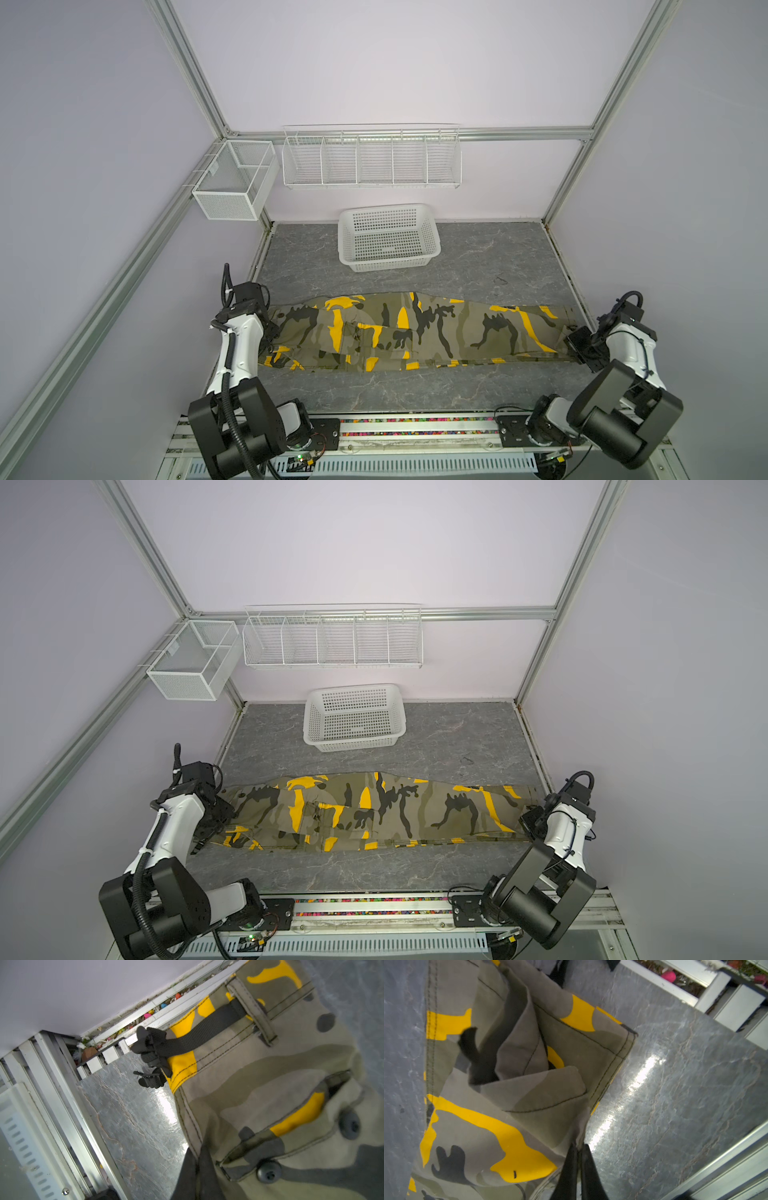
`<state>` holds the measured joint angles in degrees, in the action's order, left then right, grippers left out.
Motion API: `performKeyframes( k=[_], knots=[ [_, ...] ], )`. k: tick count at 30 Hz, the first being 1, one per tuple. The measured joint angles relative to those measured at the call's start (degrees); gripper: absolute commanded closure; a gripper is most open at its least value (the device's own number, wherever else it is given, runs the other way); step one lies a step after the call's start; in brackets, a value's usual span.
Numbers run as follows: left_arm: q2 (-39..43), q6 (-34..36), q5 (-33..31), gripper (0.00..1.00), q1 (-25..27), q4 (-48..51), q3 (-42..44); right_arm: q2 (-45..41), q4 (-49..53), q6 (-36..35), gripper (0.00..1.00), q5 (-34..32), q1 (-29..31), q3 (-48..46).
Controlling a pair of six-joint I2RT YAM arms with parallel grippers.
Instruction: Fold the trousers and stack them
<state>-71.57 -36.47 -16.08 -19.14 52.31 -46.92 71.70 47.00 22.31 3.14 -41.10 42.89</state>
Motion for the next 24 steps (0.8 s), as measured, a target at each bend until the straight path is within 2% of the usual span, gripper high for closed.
performKeyframes(
  k=[12,18,24],
  knots=[
    [-13.11,1.22,1.03,1.00,-0.07,-5.97,0.11,11.04,-4.92,-0.13,0.93,-3.17,1.51,0.09],
    [-18.32,4.17,1.66,1.00,-0.09,-7.02,-4.46,16.13,-4.81,-0.33,0.93,-3.26,3.17,4.46],
    [-22.69,5.57,3.56,1.00,-0.09,-7.93,-9.57,20.13,-5.88,0.52,0.93,-2.89,8.55,8.59]
  ],
)
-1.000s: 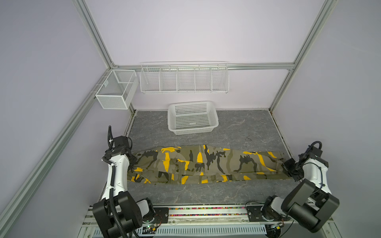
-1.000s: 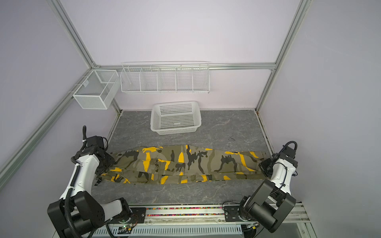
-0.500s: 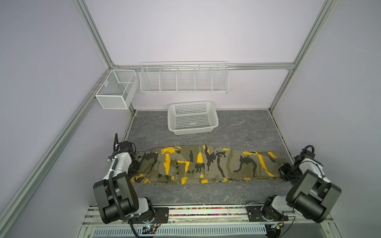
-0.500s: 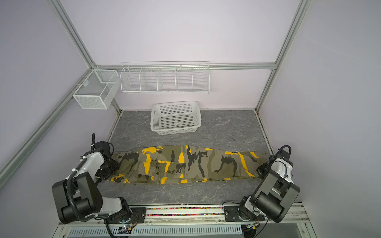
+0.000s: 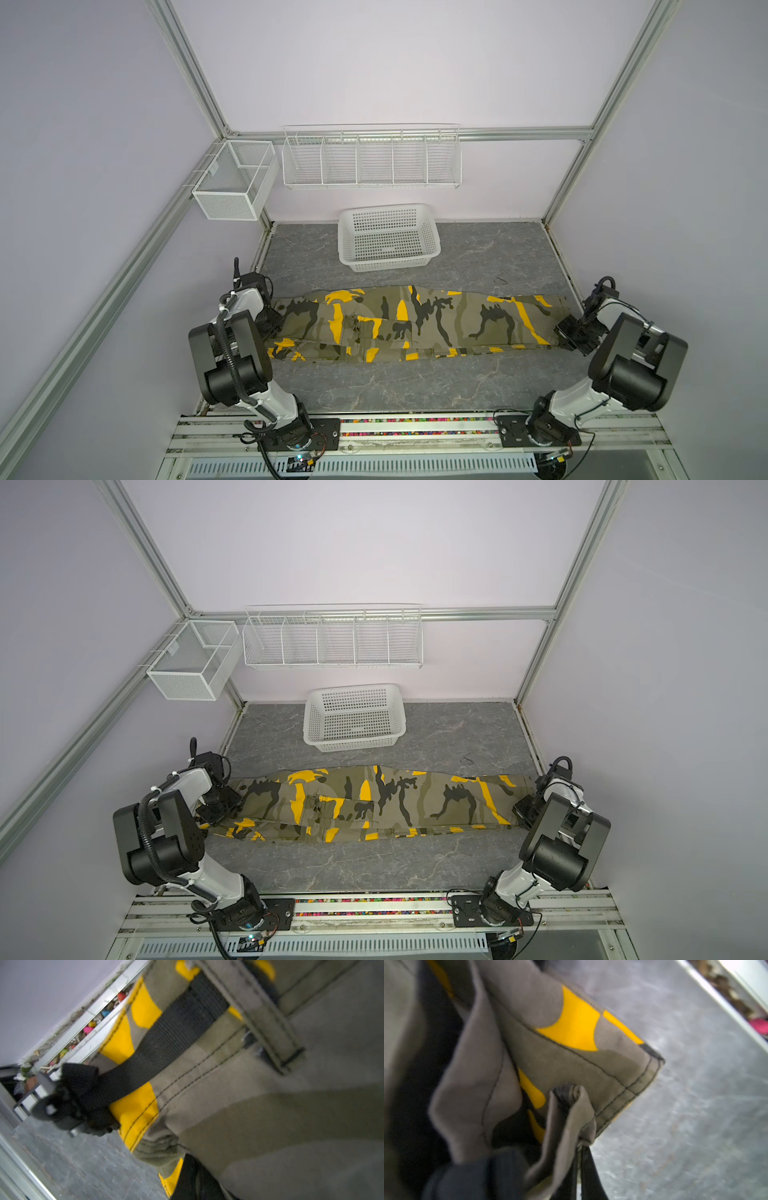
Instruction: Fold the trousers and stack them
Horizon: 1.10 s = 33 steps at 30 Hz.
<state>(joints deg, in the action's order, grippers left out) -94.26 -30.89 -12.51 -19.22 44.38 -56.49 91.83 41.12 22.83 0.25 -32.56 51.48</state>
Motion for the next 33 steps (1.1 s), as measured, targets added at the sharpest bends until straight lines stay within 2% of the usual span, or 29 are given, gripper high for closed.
performKeyframes(
  k=[11,19,27,33],
  knots=[
    [-0.22,1.64,2.51,1.00,0.48,2.91,-8.92,3.10,4.22,-0.52,0.92,4.57,3.04,11.52],
    [4.87,2.10,2.25,1.00,0.48,3.93,-5.88,5.09,7.56,-3.82,0.90,11.06,3.21,22.80],
    [4.90,2.51,1.90,1.00,0.48,3.91,-3.19,13.51,11.54,-5.57,0.90,17.11,5.16,38.21],
    [4.90,2.56,-0.24,1.00,0.04,2.82,-3.19,13.94,11.02,-7.26,0.90,18.73,5.29,47.54]
  ],
)
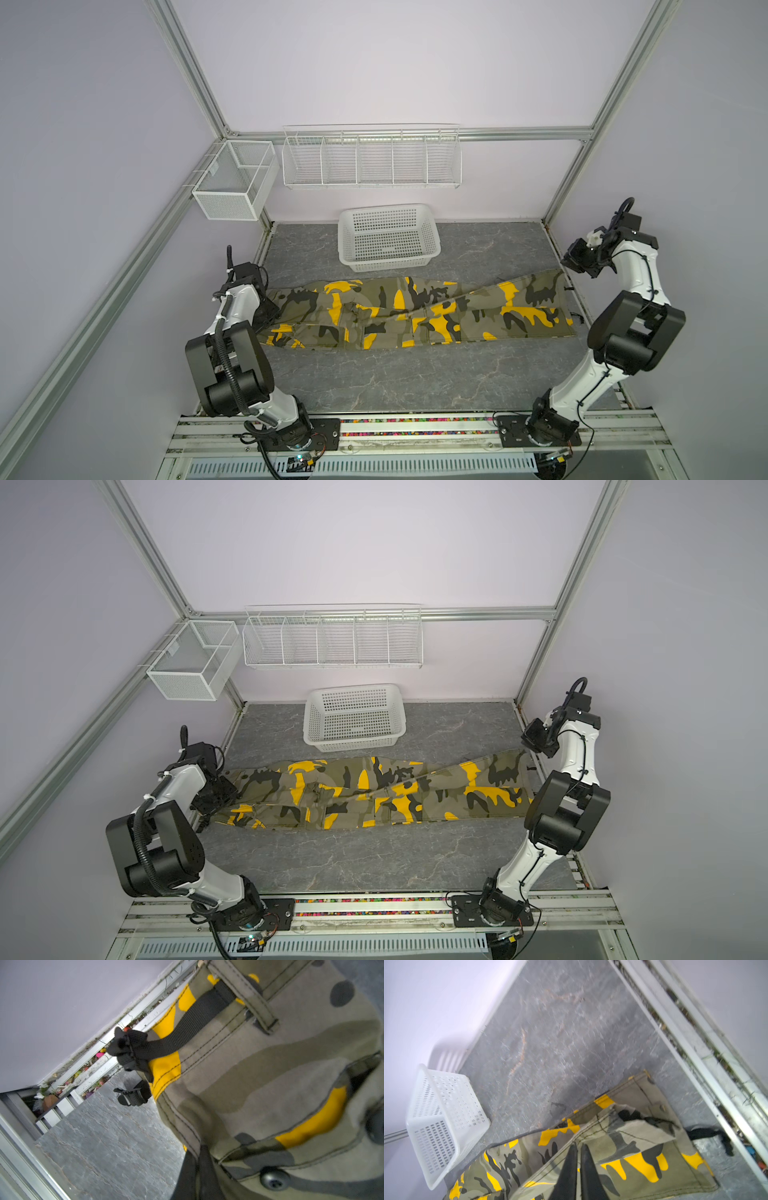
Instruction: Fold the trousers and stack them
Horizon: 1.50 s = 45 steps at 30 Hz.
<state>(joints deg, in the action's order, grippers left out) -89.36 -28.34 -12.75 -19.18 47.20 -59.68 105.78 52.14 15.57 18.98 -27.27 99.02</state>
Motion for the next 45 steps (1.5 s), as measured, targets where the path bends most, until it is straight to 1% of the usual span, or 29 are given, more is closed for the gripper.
performKeyframes(
  k=[5,7,9,11,14,16,19,20,22,23,26,30,31,33,37,42,45],
  knots=[
    [0.00,0.15,-0.94,1.00,-0.20,-0.42,0.04,0.52,-0.04,-1.64,0.92,0.09,-0.35,5.42],
    [0.00,0.17,-0.92,1.00,-0.22,-0.44,0.15,0.85,0.00,-2.25,0.92,0.15,-0.35,5.99],
    [0.04,0.17,-0.90,1.00,-0.22,-0.66,0.50,0.37,-0.24,-2.56,0.92,-0.28,-0.35,3.39],
    [0.24,0.20,-0.90,0.99,-0.22,-0.81,1.18,-1.03,-0.83,-2.58,0.89,-1.11,-0.35,-2.01],
    [0.68,0.63,-0.72,0.85,-0.22,-0.63,1.84,-3.45,-0.92,-2.36,0.71,-1.86,-0.07,-11.41],
    [1.33,1.09,-0.44,0.73,-0.26,-0.39,1.84,-5.11,-0.94,-2.01,0.57,-2.91,1.16,-16.76],
    [3.48,1.03,-0.44,0.56,-0.33,0.59,1.84,-7.06,-0.76,-1.36,0.45,-5.05,4.42,-21.05],
    [4.46,0.85,-0.50,0.52,-0.33,1.03,1.84,-7.48,-0.74,-1.22,0.43,-6.08,5.62,-21.68],
    [7.13,0.79,-0.42,0.40,-0.33,2.23,1.81,-7.98,-0.85,-0.26,0.40,-9.07,8.48,-22.27],
    [8.28,0.66,-0.42,0.36,-0.33,2.75,1.79,-8.02,-0.96,0.15,0.39,-10.47,9.66,-22.29],
    [12.02,0.57,1.09,0.29,-0.31,4.61,1.70,-7.91,-1.38,2.16,0.39,-14.14,12.39,-22.25],
    [15.89,0.39,6.29,0.24,1.14,5.77,1.84,-4.09,-1.62,4.44,0.40,-18.25,14.38,-18.99],
    [16.74,0.24,7.48,0.22,2.51,5.88,1.86,-2.25,-1.90,4.94,0.40,-19.26,14.84,-17.55],
    [17.86,-0.20,9.51,0.21,6.60,5.81,1.88,1.22,-2.71,5.68,0.42,-20.74,15.50,-14.97],
    [18.23,-1.66,14.08,0.20,14.51,5.46,2.14,8.37,-3.58,6.56,0.48,-22.80,16.24,-9.68],
    [18.78,-3.74,19.74,0.20,18.86,1.84,5.25,14.53,-3.74,7.21,0.57,-24.81,16.28,-5.03],
    [18.56,-5.09,23.63,0.20,20.02,-1.16,7.69,16.61,-3.76,7.37,0.67,-25.66,16.37,-3.69]
  ],
)
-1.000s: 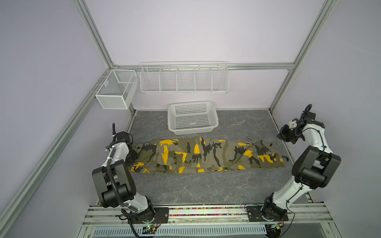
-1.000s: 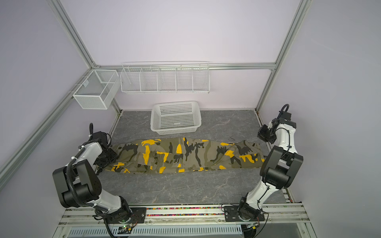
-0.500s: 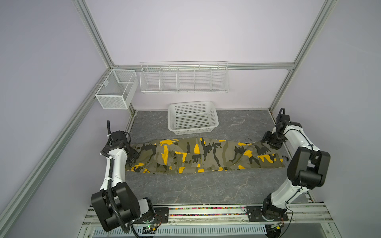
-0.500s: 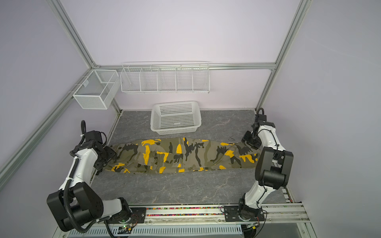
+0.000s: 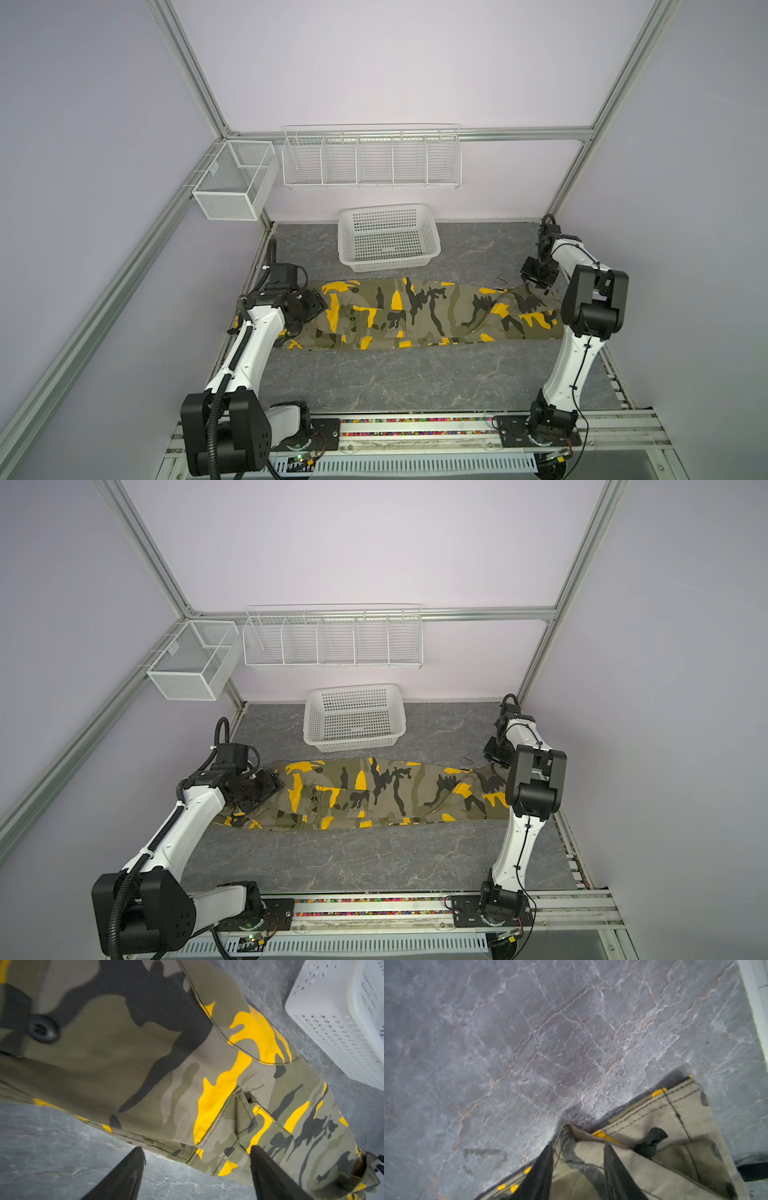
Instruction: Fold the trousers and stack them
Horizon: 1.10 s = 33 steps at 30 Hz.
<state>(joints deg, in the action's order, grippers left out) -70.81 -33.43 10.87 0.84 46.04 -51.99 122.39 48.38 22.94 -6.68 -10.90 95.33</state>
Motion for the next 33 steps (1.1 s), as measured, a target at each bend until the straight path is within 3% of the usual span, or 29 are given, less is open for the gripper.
performKeyframes(
  k=[14,19,33],
  knots=[
    [-7.67,-0.15,4.26,0.21,0.57,-6.88,3.98,1.42,0.26,-0.13,0.80,0.04,0.66,0.15],
    [-9.79,0.37,4.52,0.21,0.57,-8.52,4.59,1.62,0.24,-1.07,0.93,0.31,0.66,0.28],
    [-14.40,2.67,4.09,0.22,0.57,-9.77,4.74,1.29,2.10,-3.69,0.93,5.14,0.66,9.51]
  ],
)
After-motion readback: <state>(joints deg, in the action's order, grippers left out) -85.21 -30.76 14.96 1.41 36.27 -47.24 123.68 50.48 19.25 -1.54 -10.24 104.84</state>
